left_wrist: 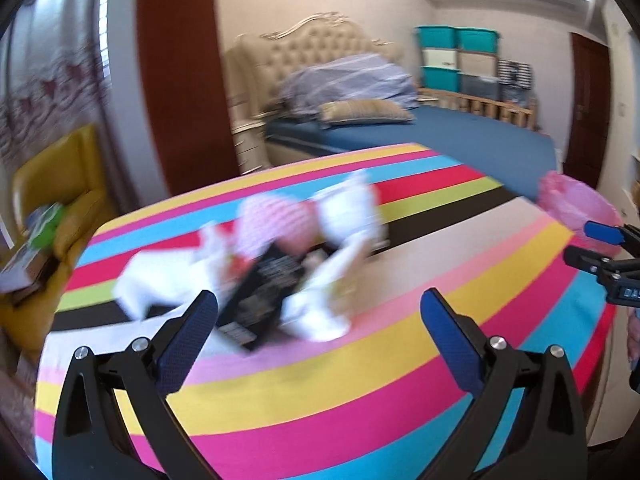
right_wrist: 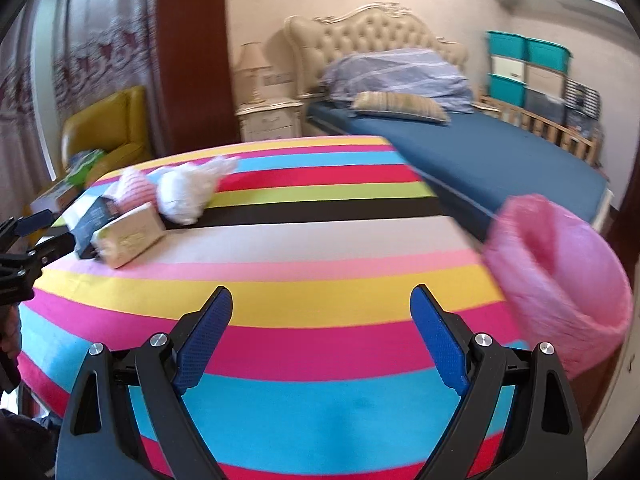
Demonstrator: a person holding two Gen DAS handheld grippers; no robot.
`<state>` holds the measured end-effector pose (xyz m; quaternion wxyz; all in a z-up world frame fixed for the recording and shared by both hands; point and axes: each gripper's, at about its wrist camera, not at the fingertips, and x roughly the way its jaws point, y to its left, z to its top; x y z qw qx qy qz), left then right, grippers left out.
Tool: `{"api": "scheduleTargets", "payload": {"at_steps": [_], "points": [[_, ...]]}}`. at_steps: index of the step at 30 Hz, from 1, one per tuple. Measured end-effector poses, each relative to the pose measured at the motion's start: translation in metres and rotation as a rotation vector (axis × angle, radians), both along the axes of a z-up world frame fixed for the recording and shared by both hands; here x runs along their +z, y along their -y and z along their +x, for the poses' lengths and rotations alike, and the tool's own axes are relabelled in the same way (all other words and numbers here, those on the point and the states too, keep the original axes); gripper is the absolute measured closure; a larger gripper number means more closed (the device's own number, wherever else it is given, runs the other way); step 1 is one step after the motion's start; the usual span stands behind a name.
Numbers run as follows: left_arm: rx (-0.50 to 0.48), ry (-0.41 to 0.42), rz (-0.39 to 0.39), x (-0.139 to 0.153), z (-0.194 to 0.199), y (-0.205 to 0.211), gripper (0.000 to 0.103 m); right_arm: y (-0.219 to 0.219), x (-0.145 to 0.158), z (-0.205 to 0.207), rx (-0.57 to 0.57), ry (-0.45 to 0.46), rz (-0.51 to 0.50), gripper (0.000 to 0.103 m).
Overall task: Collect trash
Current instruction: 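Move both open tools back from the bin to the table, then grasp the black DORMI box with the left tool while the right tool grasps the white printed bag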
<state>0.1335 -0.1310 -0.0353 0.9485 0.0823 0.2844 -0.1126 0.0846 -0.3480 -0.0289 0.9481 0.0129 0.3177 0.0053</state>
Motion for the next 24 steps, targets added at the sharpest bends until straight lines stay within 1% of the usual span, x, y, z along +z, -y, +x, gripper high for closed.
{"api": "scheduleTargets", "payload": {"at_steps": [2,6,11,15,20,21,23,24], "points": [[0.043,-0.013,-0.005,-0.004,0.002,-0.025,0.005,-0.023,-0.001,0.009,0.041,-0.01,0.002,0.018],[0.082,-0.03,0.015,-0.011,0.007,-0.05,0.005,-0.064,-0.005,0.024,0.114,-0.026,0.003,0.018],[0.083,-0.076,0.044,-0.021,0.021,-0.05,0.005,-0.098,-0.006,0.038,0.163,-0.034,-0.015,0.018],[0.057,-0.091,0.086,-0.027,0.038,-0.044,0.005,-0.108,-0.005,0.047,0.171,-0.042,-0.018,0.018],[0.037,-0.133,0.103,-0.029,0.069,-0.032,0.018,-0.109,-0.006,0.055,0.162,-0.054,-0.02,0.018],[0.026,-0.145,0.103,-0.031,0.076,-0.029,0.023,-0.111,-0.006,0.057,0.16,-0.057,-0.022,0.018],[0.003,-0.165,0.105,-0.034,0.084,-0.025,0.039,-0.111,-0.008,0.06,0.155,-0.066,-0.026,0.018],[-0.011,-0.181,0.099,-0.037,0.086,-0.024,0.053,-0.112,-0.008,0.061,0.153,-0.071,-0.026,0.018]]}}
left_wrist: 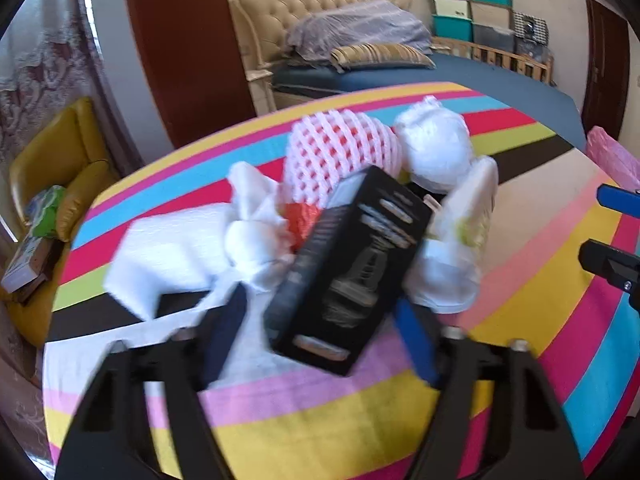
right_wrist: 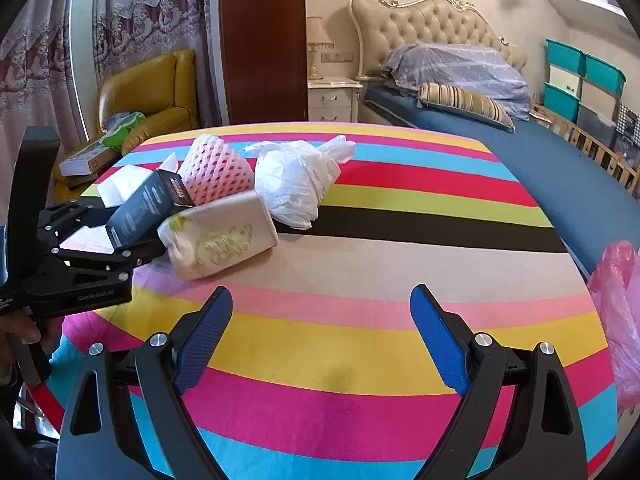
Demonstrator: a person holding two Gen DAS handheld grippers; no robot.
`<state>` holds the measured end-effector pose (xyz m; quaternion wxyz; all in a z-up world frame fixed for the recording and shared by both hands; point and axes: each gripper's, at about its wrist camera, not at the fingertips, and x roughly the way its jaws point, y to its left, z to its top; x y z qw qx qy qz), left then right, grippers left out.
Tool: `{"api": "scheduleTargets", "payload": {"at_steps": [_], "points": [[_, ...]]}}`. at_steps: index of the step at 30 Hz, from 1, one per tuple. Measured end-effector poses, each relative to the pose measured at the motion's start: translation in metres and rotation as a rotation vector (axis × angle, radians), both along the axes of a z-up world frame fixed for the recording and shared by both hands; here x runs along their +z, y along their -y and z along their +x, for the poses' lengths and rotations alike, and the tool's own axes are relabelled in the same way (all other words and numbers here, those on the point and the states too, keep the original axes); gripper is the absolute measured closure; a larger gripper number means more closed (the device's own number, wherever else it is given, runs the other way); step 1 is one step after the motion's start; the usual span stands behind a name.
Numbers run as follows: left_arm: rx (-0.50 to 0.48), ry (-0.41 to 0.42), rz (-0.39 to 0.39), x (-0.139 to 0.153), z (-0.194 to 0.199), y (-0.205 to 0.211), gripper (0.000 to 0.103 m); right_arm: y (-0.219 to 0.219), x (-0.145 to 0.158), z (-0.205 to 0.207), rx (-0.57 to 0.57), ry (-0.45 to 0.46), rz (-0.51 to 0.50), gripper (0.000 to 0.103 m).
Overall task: Collect trash
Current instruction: 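Grasp the black DORMI box with the left tool while the right tool grasps the white printed bag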
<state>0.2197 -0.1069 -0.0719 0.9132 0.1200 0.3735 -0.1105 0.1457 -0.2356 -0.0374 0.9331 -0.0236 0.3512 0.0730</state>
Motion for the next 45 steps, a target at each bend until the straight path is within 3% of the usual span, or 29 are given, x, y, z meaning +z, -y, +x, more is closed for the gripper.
{"api": "scheduleTargets", "payload": {"at_steps": [2,9,17,22,29,36,45], "points": [[-0.017,-0.012,-0.045,0.001,-0.001,-0.003,0.06,-0.004,-0.002,0.003,0.002,-0.007,-0.002,0.018],[0.041,0.016,-0.155,0.011,-0.037,-0.04,0.061,-0.031,-0.003,0.009,0.062,-0.024,-0.001,0.018],[0.141,-0.011,-0.195,0.001,-0.071,-0.085,0.061,-0.084,-0.012,0.02,0.133,-0.072,-0.031,0.018],[0.157,0.0,-0.215,-0.002,-0.081,-0.096,0.042,-0.107,-0.012,0.042,0.043,-0.088,-0.069,0.018],[0.178,0.006,-0.232,-0.005,-0.088,-0.111,0.033,-0.133,-0.022,0.07,-0.05,-0.111,-0.173,0.018],[0.187,-0.007,-0.255,-0.005,-0.083,-0.116,0.03,-0.1,-0.022,0.064,-0.058,-0.128,-0.131,0.018],[0.146,-0.005,-0.213,-0.006,-0.073,-0.088,0.028,-0.03,-0.022,0.032,-0.127,-0.106,-0.072,0.018]]}}
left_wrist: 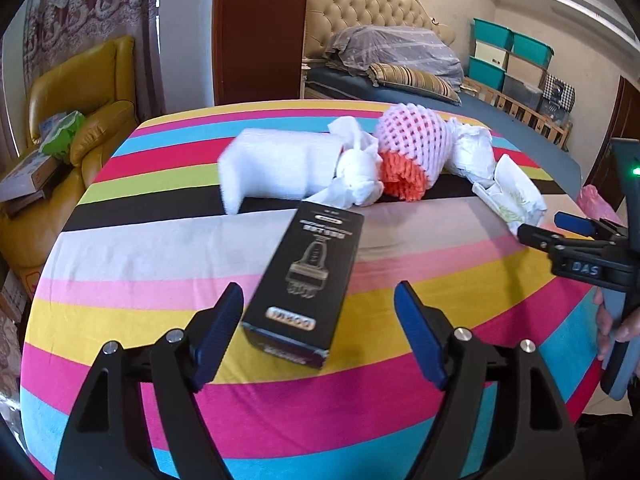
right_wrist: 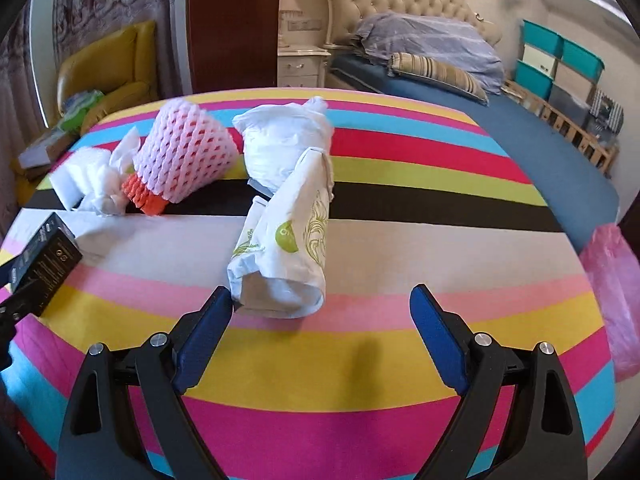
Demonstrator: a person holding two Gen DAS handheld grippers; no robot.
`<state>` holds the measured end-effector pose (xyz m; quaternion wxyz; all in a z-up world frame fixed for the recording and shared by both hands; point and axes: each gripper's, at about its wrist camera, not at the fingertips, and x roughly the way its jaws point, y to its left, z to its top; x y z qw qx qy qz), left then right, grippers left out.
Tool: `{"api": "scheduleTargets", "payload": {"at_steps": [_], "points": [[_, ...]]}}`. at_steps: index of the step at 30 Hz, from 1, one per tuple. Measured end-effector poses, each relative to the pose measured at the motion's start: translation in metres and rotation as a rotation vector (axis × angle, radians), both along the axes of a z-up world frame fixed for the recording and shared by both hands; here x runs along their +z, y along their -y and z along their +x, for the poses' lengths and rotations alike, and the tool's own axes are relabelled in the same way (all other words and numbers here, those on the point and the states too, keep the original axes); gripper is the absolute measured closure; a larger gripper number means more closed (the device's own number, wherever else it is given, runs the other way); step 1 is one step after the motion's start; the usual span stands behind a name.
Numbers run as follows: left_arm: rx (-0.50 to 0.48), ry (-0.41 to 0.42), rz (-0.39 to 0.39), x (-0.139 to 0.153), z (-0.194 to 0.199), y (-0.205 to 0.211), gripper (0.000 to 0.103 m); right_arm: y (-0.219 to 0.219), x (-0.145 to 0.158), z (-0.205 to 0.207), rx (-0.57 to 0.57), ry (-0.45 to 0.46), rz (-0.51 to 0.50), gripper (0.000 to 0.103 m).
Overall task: Collect trash
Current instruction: 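Grasp the black DORMI box with the left tool while the right tool grasps the white printed bag, then carry the box with the left tool while the right tool carries the bag, releasing both into the bin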
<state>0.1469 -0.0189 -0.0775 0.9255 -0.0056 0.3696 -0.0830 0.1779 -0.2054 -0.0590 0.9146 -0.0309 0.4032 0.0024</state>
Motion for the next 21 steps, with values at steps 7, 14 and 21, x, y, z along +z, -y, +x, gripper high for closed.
{"api": "scheduleTargets", "payload": {"at_steps": [7,14,21], "points": [[0.035,-0.062,-0.002,-0.008,0.015,-0.003,0.027,-0.007,-0.002,0.018,0.087,-0.008,0.042,0.023],[0.027,-0.085,0.021,-0.011,0.019,0.003,0.06,-0.008,-0.003,0.024,0.099,-0.021,0.046,0.052],[0.003,-0.028,0.048,-0.005,0.011,0.017,0.064,-0.002,0.005,0.0,0.134,0.039,0.053,0.053]]}}
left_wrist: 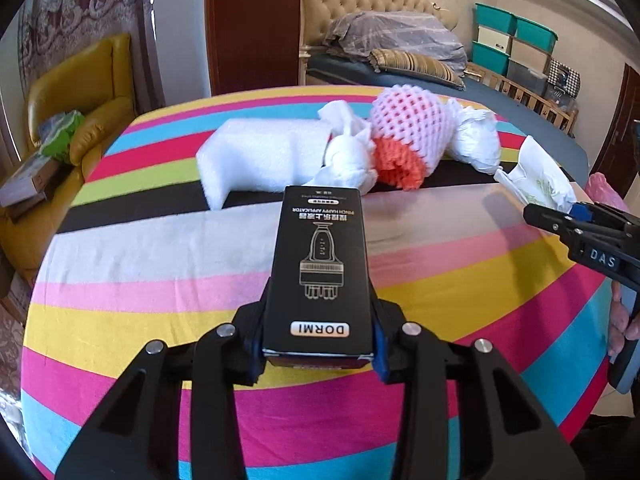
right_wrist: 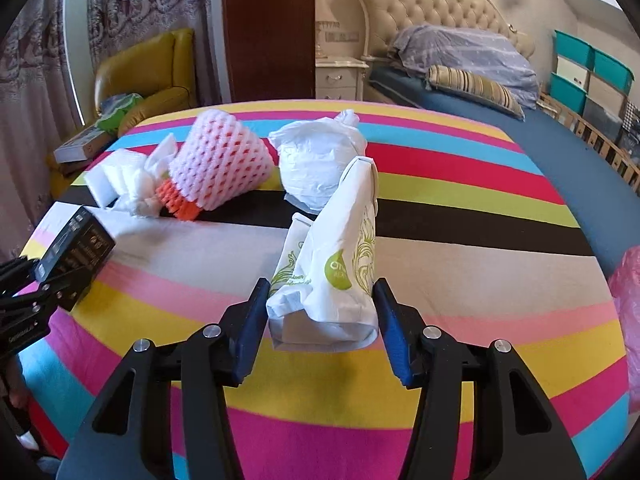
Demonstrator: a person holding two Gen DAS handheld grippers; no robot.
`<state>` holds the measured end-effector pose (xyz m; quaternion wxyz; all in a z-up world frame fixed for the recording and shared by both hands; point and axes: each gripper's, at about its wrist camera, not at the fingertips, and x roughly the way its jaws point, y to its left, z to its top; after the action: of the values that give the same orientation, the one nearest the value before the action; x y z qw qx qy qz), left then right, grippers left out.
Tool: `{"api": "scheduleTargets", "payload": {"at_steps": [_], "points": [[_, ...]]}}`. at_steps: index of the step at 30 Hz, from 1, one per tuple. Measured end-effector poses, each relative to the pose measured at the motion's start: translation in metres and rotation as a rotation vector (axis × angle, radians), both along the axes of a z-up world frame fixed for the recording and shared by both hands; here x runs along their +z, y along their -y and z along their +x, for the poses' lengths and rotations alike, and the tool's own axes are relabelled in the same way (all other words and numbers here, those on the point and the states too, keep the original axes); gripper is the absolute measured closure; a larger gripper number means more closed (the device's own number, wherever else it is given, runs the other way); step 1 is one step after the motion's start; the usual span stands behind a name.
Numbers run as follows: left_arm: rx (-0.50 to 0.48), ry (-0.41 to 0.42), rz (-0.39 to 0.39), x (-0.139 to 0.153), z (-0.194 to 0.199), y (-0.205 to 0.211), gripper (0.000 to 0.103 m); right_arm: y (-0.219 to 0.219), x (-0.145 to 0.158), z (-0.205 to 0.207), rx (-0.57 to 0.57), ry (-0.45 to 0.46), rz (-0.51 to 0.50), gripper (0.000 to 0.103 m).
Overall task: Collect trash
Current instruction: 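Carry the box with the left tool while the right tool carries the bag, releasing both into the bin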
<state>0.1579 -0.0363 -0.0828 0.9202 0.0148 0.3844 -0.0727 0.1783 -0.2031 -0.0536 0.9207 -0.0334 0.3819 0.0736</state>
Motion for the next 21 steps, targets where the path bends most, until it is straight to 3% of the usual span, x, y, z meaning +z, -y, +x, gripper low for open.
{"api": "scheduleTargets", "payload": {"at_steps": [21], "points": [[-0.083,0.115,0.015,0.025,-0.024,0.057,0.064,0.036,0.022,-0.061,0.033,0.124,0.046,0.053]]}}
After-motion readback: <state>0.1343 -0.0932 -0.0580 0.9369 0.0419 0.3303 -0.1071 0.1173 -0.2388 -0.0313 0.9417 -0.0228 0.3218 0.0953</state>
